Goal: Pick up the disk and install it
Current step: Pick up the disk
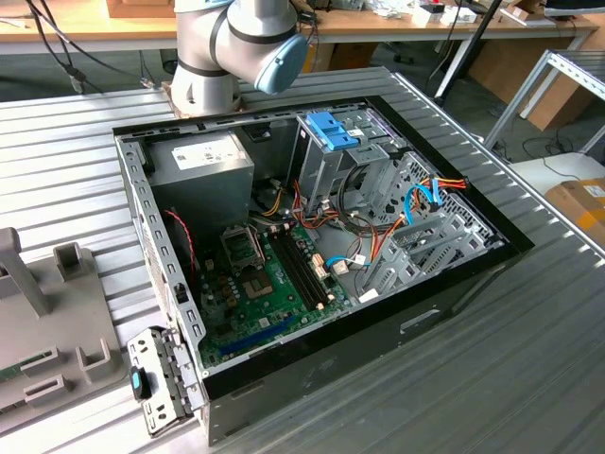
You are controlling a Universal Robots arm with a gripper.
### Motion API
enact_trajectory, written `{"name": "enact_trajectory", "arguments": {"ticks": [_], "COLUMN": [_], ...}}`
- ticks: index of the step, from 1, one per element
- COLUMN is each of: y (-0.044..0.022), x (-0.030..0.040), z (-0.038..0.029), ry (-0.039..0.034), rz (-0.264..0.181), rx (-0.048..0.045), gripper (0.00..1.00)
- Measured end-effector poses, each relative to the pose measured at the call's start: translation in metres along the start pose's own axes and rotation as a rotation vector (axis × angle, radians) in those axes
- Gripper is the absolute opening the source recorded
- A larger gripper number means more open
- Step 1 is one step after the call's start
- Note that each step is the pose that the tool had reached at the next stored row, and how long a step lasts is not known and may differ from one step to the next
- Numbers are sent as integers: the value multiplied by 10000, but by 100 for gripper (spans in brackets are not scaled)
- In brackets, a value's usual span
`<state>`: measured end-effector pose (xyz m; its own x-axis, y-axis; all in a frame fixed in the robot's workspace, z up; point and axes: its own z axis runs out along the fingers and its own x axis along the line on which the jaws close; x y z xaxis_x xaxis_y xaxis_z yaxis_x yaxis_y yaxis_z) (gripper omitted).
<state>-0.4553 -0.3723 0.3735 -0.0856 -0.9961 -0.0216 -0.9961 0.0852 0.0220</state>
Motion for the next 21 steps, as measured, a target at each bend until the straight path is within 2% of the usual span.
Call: {"name": "enact_trajectory", "arguments": {"ticks": [4,14,18,19,20,21], "y": [4,9,9,9,9,9], "x": [-42,-42,-38,-36,-36,-36], "z": [9,13,12,12,13,12], "ry": [6,8,8,8,7,8], "rz": [-230,-322,-323,-323,-323,-323], "rx": [0,6,5,5,6,6], "gripper": [11,11,36,48,54,54]}}
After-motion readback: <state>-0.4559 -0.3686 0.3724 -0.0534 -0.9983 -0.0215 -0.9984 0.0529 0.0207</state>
